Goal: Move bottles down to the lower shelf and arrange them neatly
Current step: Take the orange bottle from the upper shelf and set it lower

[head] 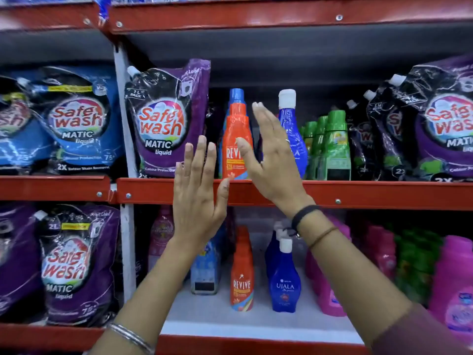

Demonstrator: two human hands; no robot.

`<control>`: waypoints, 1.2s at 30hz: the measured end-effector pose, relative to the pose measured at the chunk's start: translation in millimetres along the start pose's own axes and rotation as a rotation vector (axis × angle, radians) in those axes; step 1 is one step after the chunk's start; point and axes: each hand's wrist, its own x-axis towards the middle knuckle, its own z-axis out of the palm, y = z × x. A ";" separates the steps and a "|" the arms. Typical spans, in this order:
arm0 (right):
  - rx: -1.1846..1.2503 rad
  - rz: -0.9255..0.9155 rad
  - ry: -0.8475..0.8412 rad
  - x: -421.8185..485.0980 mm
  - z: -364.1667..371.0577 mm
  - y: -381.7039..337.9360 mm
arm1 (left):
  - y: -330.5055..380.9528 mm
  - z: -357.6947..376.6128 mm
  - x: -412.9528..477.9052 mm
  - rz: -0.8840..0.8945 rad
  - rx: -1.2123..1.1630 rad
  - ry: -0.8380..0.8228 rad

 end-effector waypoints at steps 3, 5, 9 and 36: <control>-0.135 0.066 -0.133 15.7 18.9 -5.5 | -10.2 5.5 -0.8 -0.077 0.013 -0.062; -0.252 0.141 -0.176 22.2 30.2 -11.2 | -15.5 14.0 -4.5 -0.100 0.043 -0.122; -0.403 0.253 -0.146 31.3 42.5 -13.4 | -28.7 24.6 -10.5 -0.047 0.170 -0.135; 0.235 0.575 0.041 -59.9 -18.2 -19.7 | -32.9 34.3 -31.6 0.012 0.187 -0.087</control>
